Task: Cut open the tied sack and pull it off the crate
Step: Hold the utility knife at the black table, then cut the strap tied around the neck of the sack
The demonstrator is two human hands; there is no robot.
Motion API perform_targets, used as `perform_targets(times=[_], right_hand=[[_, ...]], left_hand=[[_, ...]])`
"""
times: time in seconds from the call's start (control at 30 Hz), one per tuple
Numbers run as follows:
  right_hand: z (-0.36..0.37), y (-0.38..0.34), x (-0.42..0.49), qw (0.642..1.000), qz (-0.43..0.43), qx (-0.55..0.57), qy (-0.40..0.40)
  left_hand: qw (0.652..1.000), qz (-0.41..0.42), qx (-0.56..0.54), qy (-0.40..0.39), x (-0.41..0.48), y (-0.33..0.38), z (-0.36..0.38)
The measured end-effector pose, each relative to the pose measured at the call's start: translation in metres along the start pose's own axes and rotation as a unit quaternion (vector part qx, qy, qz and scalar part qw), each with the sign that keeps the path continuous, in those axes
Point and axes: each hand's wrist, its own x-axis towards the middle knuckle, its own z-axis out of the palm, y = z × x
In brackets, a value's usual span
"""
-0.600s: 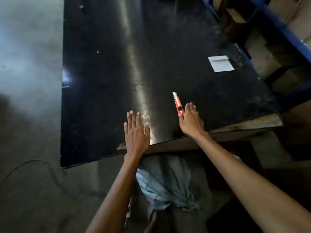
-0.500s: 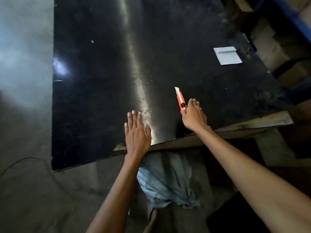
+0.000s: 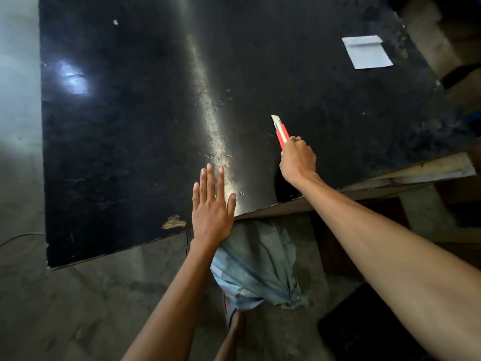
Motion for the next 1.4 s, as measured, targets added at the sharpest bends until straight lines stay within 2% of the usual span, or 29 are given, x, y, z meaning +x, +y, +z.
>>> perform_targets(times=[0.1, 0.17, 0.27, 0.37, 0.47, 0.57, 0.73, 0.8, 0.9, 1.07, 1.13, 1.2, 1.3, 1.4], right_hand=[[-0.012, 0.006, -0.034, 1.0, 0.002, 0.024, -0.014], [-0.021, 0.013, -0.07, 0.997, 0.011, 0.08, -0.009], [-0.031, 0.028, -0.144, 0.981, 0.032, 0.193, 0.005], [-0.028, 0.049, -0.228, 0.971, 0.049, 0.232, -0.014], [-0.011, 0.077, -0.304, 0.969, 0.08, 0.227, -0.061], [0.013, 0.109, -0.363, 0.957, 0.144, 0.214, -0.129], [0.066, 0.158, -0.414, 0.916, 0.25, 0.206, -0.237], [0.1, 0.178, -0.428, 0.893, 0.299, 0.234, -0.242], [0.172, 0.208, -0.444, 0.876, 0.339, 0.274, -0.208], [0.336, 0.258, -0.464, 0.82, 0.409, 0.327, -0.232], [0.405, 0.278, -0.471, 0.823, 0.406, 0.319, -0.236], [0.469, 0.297, -0.475, 0.831, 0.413, 0.304, -0.216], [0.552, 0.322, -0.467, 0.834, 0.435, 0.291, -0.177], [0.61, 0.34, -0.453, 0.86, 0.401, 0.275, -0.152]], left_hand=[[1.0, 0.01, 0.013, -0.012, -0.001, -0.004, 0.0], [0.999, 0.014, 0.011, -0.04, -0.001, -0.004, -0.006], [0.996, 0.014, 0.008, -0.084, -0.009, 0.0, -0.018], [0.995, 0.016, 0.006, -0.094, -0.049, 0.005, -0.025], [0.993, 0.032, -0.011, -0.11, -0.118, 0.012, -0.018], [0.986, 0.034, -0.036, -0.161, -0.184, 0.023, 0.005], [0.965, 0.021, -0.036, -0.26, -0.259, 0.051, 0.072], [0.955, 0.0, -0.052, -0.293, -0.276, 0.062, 0.107], [0.943, -0.034, -0.061, -0.324, -0.292, 0.071, 0.178], [0.935, -0.019, -0.031, -0.354, -0.294, 0.075, 0.351], [0.941, 0.046, 0.012, -0.334, -0.286, 0.078, 0.43], [0.939, 0.155, 0.085, -0.296, -0.274, 0.08, 0.505], [0.892, 0.294, 0.227, -0.257, -0.251, 0.077, 0.599], [0.855, 0.333, 0.312, -0.247, -0.236, 0.067, 0.654]])
